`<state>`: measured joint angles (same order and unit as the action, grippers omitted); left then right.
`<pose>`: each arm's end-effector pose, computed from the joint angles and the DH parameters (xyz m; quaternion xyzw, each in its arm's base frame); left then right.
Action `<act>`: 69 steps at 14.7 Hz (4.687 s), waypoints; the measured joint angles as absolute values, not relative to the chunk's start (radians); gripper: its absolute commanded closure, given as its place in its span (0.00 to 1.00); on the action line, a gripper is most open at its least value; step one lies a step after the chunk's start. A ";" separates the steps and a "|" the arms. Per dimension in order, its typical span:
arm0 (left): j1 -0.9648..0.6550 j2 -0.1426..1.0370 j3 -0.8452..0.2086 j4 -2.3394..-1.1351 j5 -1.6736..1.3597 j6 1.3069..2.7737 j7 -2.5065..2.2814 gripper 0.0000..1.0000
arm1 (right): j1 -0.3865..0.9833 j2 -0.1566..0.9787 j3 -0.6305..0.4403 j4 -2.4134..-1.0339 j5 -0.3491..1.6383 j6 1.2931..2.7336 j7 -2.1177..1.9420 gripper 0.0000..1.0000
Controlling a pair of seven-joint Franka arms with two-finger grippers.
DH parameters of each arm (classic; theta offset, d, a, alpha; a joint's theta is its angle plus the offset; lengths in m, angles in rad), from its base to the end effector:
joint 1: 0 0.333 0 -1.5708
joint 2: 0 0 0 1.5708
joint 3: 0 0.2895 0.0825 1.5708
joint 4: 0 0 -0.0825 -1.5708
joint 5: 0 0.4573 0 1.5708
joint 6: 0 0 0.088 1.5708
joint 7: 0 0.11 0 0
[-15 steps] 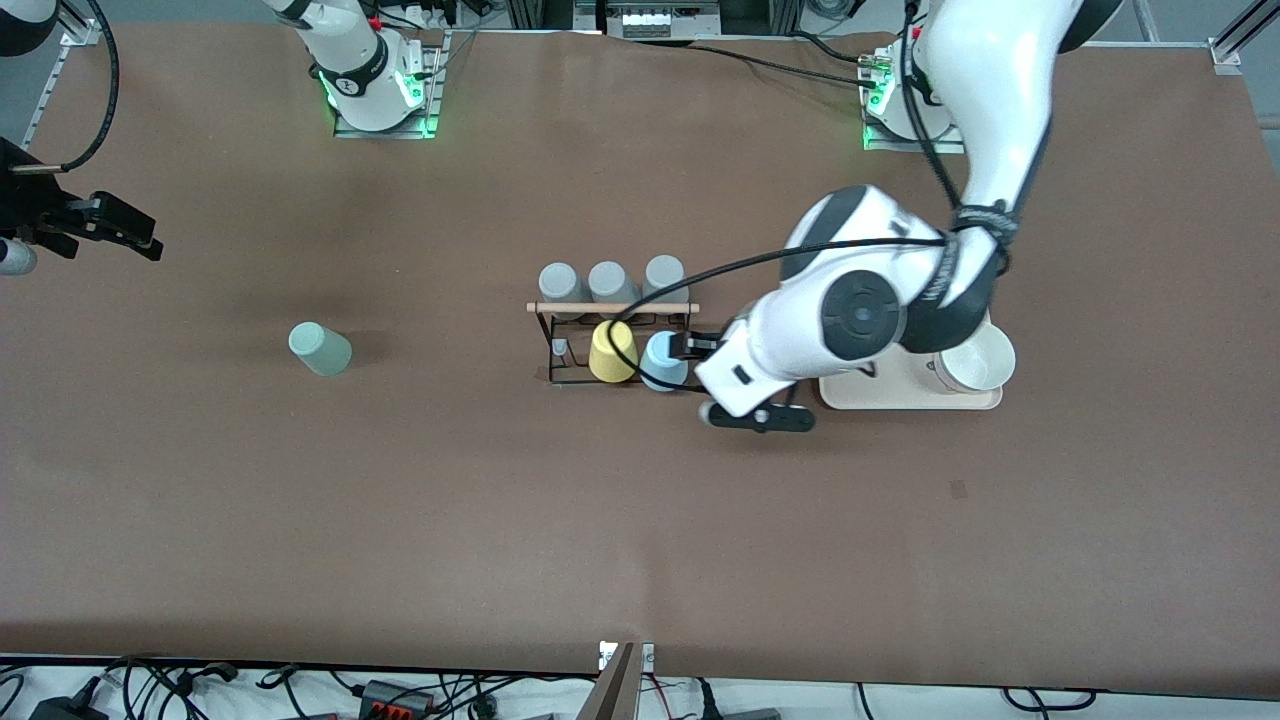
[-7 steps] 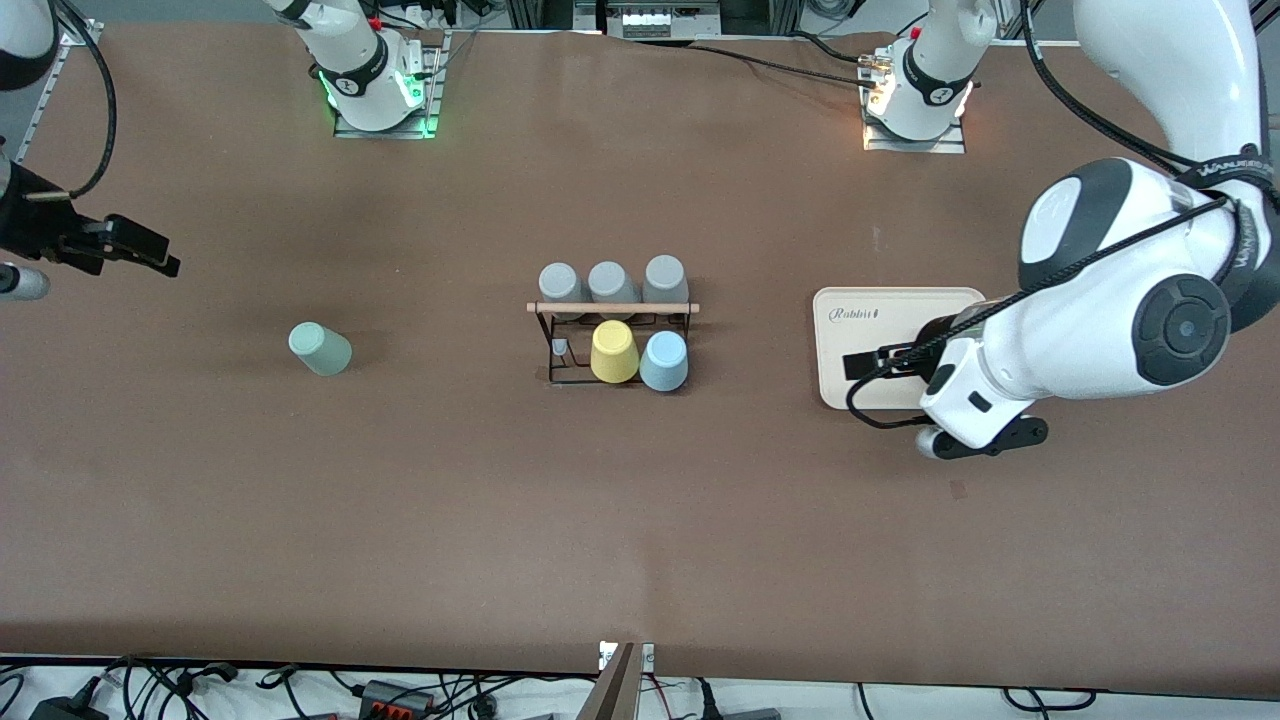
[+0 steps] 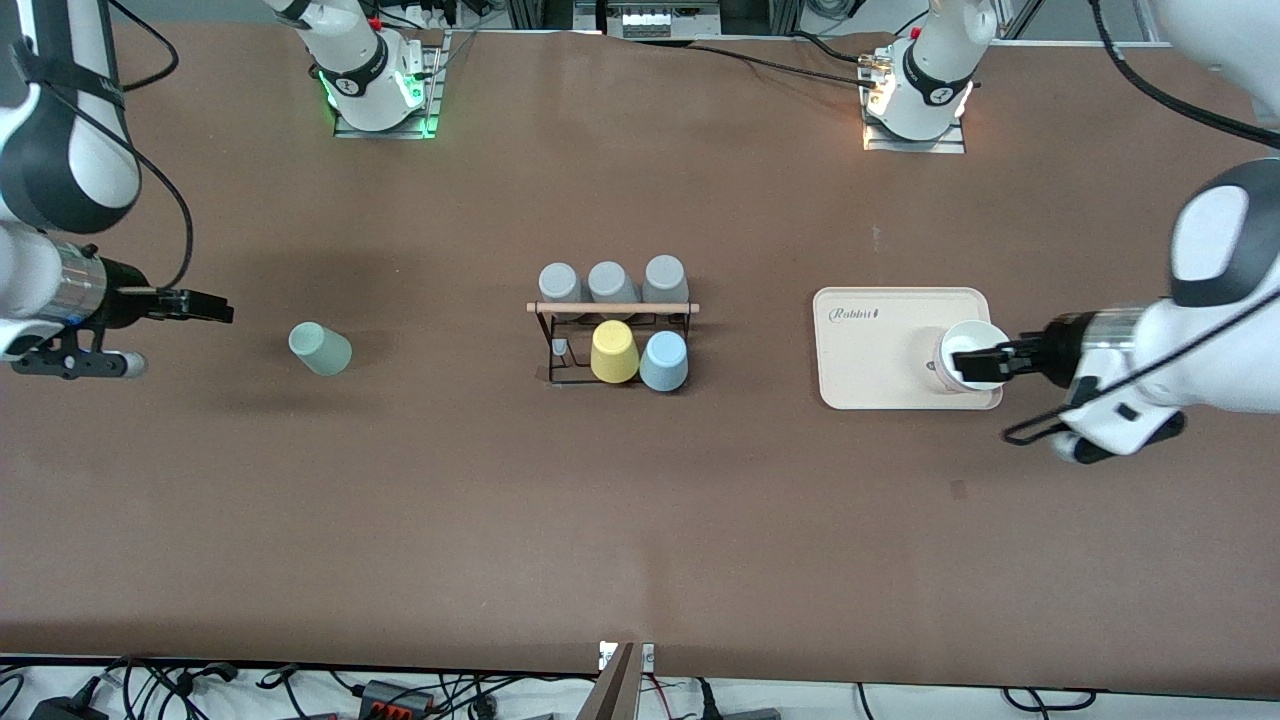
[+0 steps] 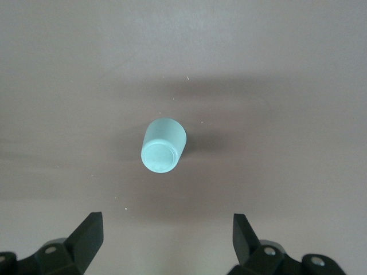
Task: Hang scattered cups on rack with three cups
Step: 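Withdraw the left gripper while the right gripper reaches the teal cup, then grasp the pale teal cup with the right gripper and lift it, then carry the teal cup to the rack beside the yellow cup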
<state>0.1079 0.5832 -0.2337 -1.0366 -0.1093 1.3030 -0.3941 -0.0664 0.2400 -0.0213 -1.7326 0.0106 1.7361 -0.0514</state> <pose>0.7342 -0.0618 0.4680 0.9725 0.1337 -0.1742 0.0779 0.6595 -0.0564 0.3642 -0.9928 0.0195 0.1175 0.0107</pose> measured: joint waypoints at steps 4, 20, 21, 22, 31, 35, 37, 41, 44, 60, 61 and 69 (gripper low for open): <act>0.120 0.560 -0.235 -1.056 -0.109 1.295 -0.352 0.00 | -0.053 0.279 -0.017 -1.734 -0.012 1.757 -0.051 0.00; 0.004 0.142 -0.069 -1.475 -0.024 1.495 -0.219 0.00 | -0.006 0.386 -0.017 -1.962 -0.018 2.088 -0.039 0.00; 0.011 0.139 -0.066 -1.470 -0.046 1.502 -0.219 0.00 | -0.006 0.388 -0.017 -1.967 -0.018 2.096 -0.039 0.00; 0.022 0.139 -0.066 -1.468 -0.060 1.515 -0.218 0.00 | -0.006 0.389 -0.017 -1.971 -0.018 2.100 -0.039 0.00; 0.027 0.140 -0.084 -1.468 -0.070 1.514 -0.209 0.00 | 0.002 0.424 -0.016 -2.001 -0.018 2.176 -0.037 0.00; 0.027 0.140 -0.084 -1.468 -0.070 1.513 -0.209 0.00 | 0.001 0.438 -0.017 -2.002 -0.018 2.177 -0.036 0.21; 0.027 0.140 -0.084 -1.468 -0.070 1.513 -0.209 0.00 | 0.001 0.439 -0.017 -2.002 -0.018 2.177 -0.036 0.60; 0.027 0.140 -0.085 -1.468 -0.070 1.513 -0.209 0.00 | 0.001 0.434 -0.017 -1.999 -0.018 2.172 -0.036 0.88; 0.027 0.140 -0.086 -1.468 -0.070 1.513 -0.209 0.00 | 0.003 0.429 -0.014 -1.974 -0.018 2.148 -0.037 0.89; 0.028 0.140 -0.086 -1.468 -0.070 1.512 -0.209 0.00 | 0.341 0.428 0.019 -1.447 0.074 1.735 -0.038 0.90; 0.028 0.140 -0.086 -1.468 -0.070 1.512 -0.209 0.00 | 0.362 0.432 0.019 -1.442 0.075 1.735 -0.038 0.90; 0.031 0.140 -0.085 -1.468 -0.070 1.511 -0.209 0.00 | 0.494 0.532 0.021 -1.314 0.113 1.747 0.280 0.90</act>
<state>0.0307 0.1397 -0.0851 -1.4682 -0.0697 1.5115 -0.2089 0.4941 0.5319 0.0210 -1.3139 0.1131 1.7467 0.2797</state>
